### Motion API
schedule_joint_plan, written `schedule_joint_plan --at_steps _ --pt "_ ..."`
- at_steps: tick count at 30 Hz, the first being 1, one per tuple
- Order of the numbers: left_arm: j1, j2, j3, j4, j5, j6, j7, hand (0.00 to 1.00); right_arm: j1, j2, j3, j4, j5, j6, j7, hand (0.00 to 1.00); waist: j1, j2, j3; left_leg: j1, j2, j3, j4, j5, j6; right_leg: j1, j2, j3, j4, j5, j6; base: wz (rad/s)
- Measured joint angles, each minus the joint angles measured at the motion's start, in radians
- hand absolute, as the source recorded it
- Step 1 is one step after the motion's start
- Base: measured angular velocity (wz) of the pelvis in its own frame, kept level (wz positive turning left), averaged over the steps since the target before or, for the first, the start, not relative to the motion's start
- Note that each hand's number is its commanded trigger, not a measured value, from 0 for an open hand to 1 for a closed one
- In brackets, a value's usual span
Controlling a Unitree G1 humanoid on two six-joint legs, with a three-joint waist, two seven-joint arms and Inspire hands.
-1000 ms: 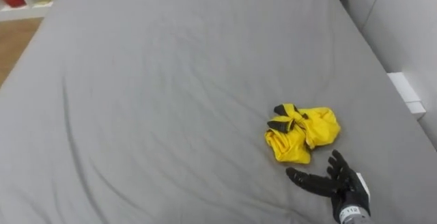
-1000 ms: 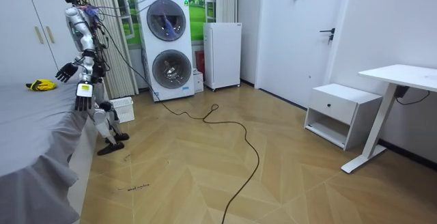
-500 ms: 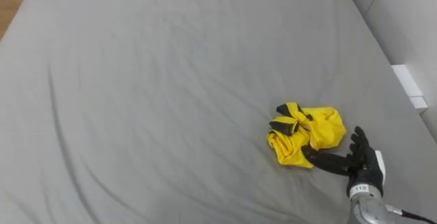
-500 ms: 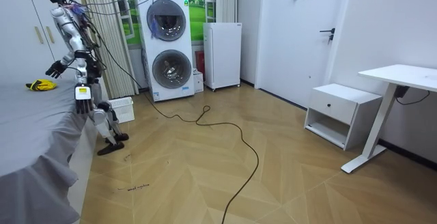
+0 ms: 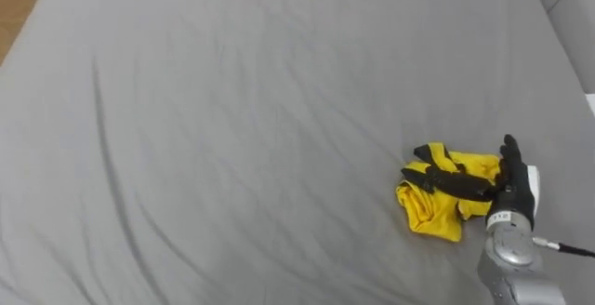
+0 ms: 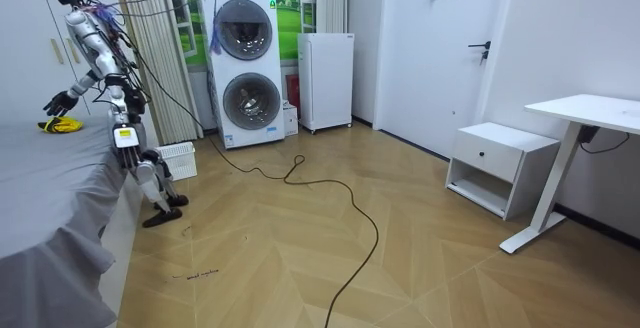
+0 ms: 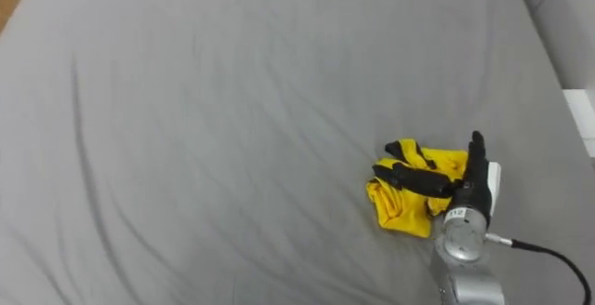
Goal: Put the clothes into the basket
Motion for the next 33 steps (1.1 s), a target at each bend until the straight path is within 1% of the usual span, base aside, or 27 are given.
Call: schedule_joint_plan --at_steps 2,3,4,5,9,11,12,13,15,16,17,18,19,20,24,28,31,33 --pt "-0.011 0.002 0.000 0.000 0.013 0.003 -0.009 0.00 -0.037 -0.006 0.000 0.063 -0.001 0.000 0.001 0.00 0.003 0.002 0.0007 -0.019 -0.005 -0.013 -0.001 0.004 0.006 -0.015 -0.004 -0.016 0.000 0.000 0.000 0.19" --pt "-0.017 0.003 -0.002 -0.002 0.015 0.004 -0.013 0.00 -0.055 -0.014 0.000 0.103 -0.002 0.000 0.004 0.00 0.008 0.003 0.0012 -0.025 -0.007 -0.016 -0.001 0.005 0.008 -0.020 -0.005 -0.017 -0.001 0.000 0.000 0.14" --pt "-0.024 0.003 -0.008 -0.002 0.014 0.004 -0.014 0.00 -0.071 -0.021 0.001 0.141 -0.002 0.000 0.009 0.00 0.016 0.003 0.0012 -0.031 -0.009 -0.015 -0.001 0.005 0.008 -0.025 -0.007 -0.018 -0.001 0.000 0.000 0.12" --pt "-0.029 0.003 -0.015 -0.002 0.014 0.005 -0.014 0.00 -0.088 -0.027 0.003 0.171 -0.001 0.001 0.012 0.00 0.023 0.004 0.0019 -0.039 -0.011 -0.017 -0.001 0.007 0.011 -0.032 -0.009 -0.031 -0.001 0.000 -0.001 0.07" --pt "-0.029 0.009 -0.040 -0.002 0.027 0.015 -0.014 0.00 -0.128 -0.036 0.010 0.239 0.001 0.001 0.012 0.00 0.027 0.005 0.0027 -0.060 -0.014 -0.014 -0.001 0.010 0.015 -0.048 -0.016 -0.063 -0.002 0.000 -0.001 0.11" --pt "-0.041 0.009 -0.040 0.000 0.033 0.022 -0.014 0.00 -0.141 -0.054 0.011 0.272 0.007 0.000 0.013 0.00 0.036 0.005 0.0030 -0.074 -0.016 -0.014 -0.001 0.013 0.019 -0.059 -0.018 -0.068 -0.001 0.001 -0.001 0.17" --pt "-0.054 0.010 -0.040 0.001 0.033 0.026 -0.014 0.00 -0.148 -0.072 0.011 0.300 0.011 -0.001 0.013 0.00 0.045 0.005 0.0032 -0.085 -0.017 -0.015 0.000 0.014 0.021 -0.067 -0.019 -0.070 -0.001 0.001 -0.001 0.19" --pt "-0.066 0.013 -0.040 0.003 0.033 0.029 -0.014 0.00 -0.161 -0.084 0.012 0.334 0.011 -0.001 0.013 0.00 0.051 0.004 0.0045 -0.096 -0.018 -0.017 0.003 0.014 0.022 -0.074 -0.019 -0.072 -0.001 0.001 -0.001 0.22" --pt "-0.085 0.016 -0.040 0.009 0.033 0.033 -0.013 0.00 -0.184 -0.094 0.012 0.389 0.005 -0.005 0.013 0.00 0.065 0.006 0.0078 -0.107 -0.019 -0.022 0.005 0.017 0.024 -0.084 -0.021 -0.077 0.005 0.001 -0.001 0.15" --pt "-0.097 0.016 -0.043 0.010 0.033 0.034 -0.013 0.00 -0.194 -0.098 0.011 0.422 -0.005 -0.010 0.012 0.00 0.071 0.008 0.0133 -0.108 -0.019 -0.028 0.006 0.018 0.024 -0.086 -0.023 -0.091 0.012 0.001 -0.001 0.20" --pt "-0.104 0.016 -0.047 0.009 0.033 0.035 -0.013 0.00 -0.194 -0.102 0.010 0.438 -0.023 -0.011 0.011 0.00 0.070 0.011 0.0158 -0.110 -0.022 -0.039 0.006 0.020 0.025 -0.086 -0.024 -0.095 0.013 0.001 -0.001 0.24" --pt "-0.107 0.016 -0.050 0.009 0.033 0.035 -0.013 0.00 -0.196 -0.105 0.010 0.451 -0.033 -0.011 0.011 0.20 0.069 0.013 0.0174 -0.112 -0.023 -0.038 0.006 0.021 0.025 -0.086 -0.025 -0.095 0.012 0.001 -0.001 0.24" --pt "-0.109 0.015 -0.054 0.009 0.033 0.036 -0.013 0.00 -0.202 -0.113 0.010 0.461 -0.043 -0.009 0.011 0.67 0.070 0.014 0.0189 -0.118 -0.025 -0.038 0.006 0.022 0.027 -0.089 -0.026 -0.096 0.011 0.001 -0.001 0.12" --pt "-0.109 0.014 -0.054 0.009 0.033 0.039 -0.013 0.00 -0.205 -0.120 0.009 0.465 -0.048 -0.008 0.011 1.00 0.071 0.016 0.0197 -0.126 -0.027 -0.038 0.006 0.024 0.029 -0.096 -0.028 -0.097 0.011 0.001 -0.001 0.07" --pt "-0.115 0.015 -0.054 0.005 0.033 0.050 -0.012 0.00 -0.223 -0.138 0.009 0.503 -0.054 -0.009 0.012 1.00 0.069 0.017 0.0194 -0.148 -0.033 -0.039 0.007 0.029 0.037 -0.113 -0.035 -0.112 0.010 0.001 -0.001 0.11" --pt "-0.143 0.015 -0.055 0.008 0.032 0.064 -0.009 0.00 -0.248 -0.181 -0.001 0.564 -0.054 -0.008 0.010 1.00 0.071 0.017 0.0192 -0.162 -0.042 -0.038 0.008 0.037 0.047 -0.121 -0.042 -0.118 0.005 0.001 -0.001 0.11" --pt "-0.163 0.015 -0.057 0.011 0.028 0.064 -0.008 0.00 -0.252 -0.186 -0.006 0.572 -0.044 -0.008 0.008 1.00 0.071 0.022 0.0182 -0.173 -0.046 -0.038 0.017 0.038 0.049 -0.122 -0.045 -0.119 0.000 0.001 -0.001 0.01" --pt "-0.165 0.015 -0.060 0.007 0.014 0.063 -0.007 0.00 -0.252 -0.191 -0.018 0.574 -0.015 -0.001 0.009 1.00 0.071 0.027 0.0159 -0.175 -0.047 -0.037 0.021 0.039 0.050 -0.123 -0.045 -0.118 0.000 0.001 -0.001 0.00"
